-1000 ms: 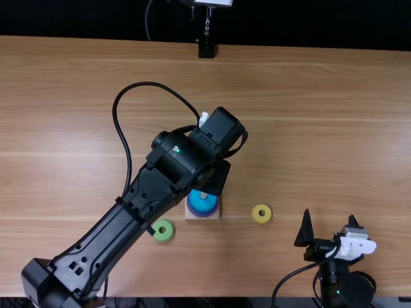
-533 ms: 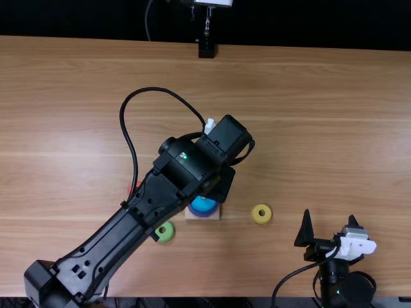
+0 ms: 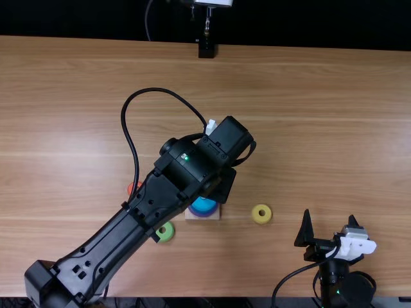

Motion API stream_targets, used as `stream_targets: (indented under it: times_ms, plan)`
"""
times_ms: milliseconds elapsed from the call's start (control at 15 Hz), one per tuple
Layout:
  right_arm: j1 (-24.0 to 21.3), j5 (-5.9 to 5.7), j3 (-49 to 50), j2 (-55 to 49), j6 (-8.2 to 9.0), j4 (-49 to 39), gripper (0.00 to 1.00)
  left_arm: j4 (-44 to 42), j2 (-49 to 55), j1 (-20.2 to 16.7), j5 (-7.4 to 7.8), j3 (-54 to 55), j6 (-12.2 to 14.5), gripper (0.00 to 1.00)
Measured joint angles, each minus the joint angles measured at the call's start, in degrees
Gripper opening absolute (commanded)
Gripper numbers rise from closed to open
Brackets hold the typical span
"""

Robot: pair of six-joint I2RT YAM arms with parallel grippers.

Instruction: Build the Hanoi tower: stack the rings onto the peg from bottom to top in this color order: purple, dark blue, light blue, dark green, light green, yellow, orange.

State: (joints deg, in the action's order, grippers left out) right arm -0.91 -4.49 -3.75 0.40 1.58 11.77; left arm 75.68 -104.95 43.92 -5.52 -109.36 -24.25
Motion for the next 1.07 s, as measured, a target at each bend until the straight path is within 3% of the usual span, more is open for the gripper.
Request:
stream_targets:
  times_ms: [1067]
  plan:
    - [0.0, -0.02, 0.0, 0.0, 0.0, 0.02, 1.0, -1.07, -0.13, 0.0, -0.09, 1.7, 0.0, 0.0]
